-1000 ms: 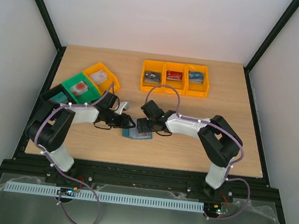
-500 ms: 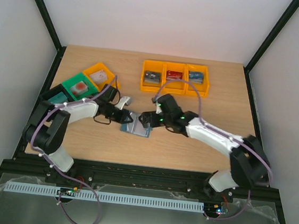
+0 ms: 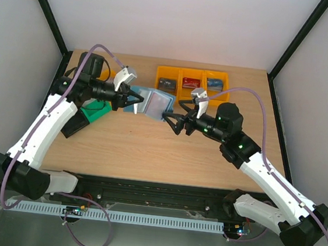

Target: Take the credit cards out of the card holder

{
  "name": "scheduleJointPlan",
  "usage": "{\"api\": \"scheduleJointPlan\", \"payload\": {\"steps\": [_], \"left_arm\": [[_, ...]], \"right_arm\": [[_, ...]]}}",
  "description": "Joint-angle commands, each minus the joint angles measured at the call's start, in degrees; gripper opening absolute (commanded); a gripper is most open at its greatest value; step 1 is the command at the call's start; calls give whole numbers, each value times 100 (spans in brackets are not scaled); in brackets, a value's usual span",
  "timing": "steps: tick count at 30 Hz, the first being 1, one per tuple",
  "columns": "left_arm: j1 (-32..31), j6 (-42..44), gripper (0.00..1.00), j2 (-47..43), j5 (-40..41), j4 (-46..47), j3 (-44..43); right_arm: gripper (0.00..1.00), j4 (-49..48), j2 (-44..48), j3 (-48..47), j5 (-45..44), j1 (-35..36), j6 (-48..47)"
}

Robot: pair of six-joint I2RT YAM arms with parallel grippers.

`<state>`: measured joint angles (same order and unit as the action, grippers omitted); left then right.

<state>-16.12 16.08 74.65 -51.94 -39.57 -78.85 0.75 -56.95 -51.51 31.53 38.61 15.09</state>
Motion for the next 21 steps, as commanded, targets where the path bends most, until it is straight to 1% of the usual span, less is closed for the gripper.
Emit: {"api": "scheduleJointPlan", "payload": {"steps": [1,3,6,9,12,14,17,18,21], "left_arm": [[-25,459,2,-168,-716,-1104,-340],[-23,502,2,-283,-725,-1183,-437],[-30,511,2,-437,-773,-1265,-530],[-23,551,2,-548,-867,-1369,-557],[-28,609,2,-602,-905,-1427,-596],[-25,612,2,-616,-914,-1434,-618],[-30,640,2,-644,-914,-1447,-627],[-31,662,2,-652,-925,-1464,-627],[-28,690,2,-649,-1035,-1466,-595]], "right_arm": [[99,-455,106,12,342,9,-134],[99,-563,143,30,305,8,-98],[98,-415,121,-32,301,8,-180],[99,-488,174,6,563,6,-224],[96,-349,106,-39,965,10,-329],[91,-195,64,-97,1036,12,-429],[75,-307,21,-93,1042,11,-345],[71,-410,-15,-84,1131,7,-258],[66,-731,-198,-98,1382,14,3]]}}
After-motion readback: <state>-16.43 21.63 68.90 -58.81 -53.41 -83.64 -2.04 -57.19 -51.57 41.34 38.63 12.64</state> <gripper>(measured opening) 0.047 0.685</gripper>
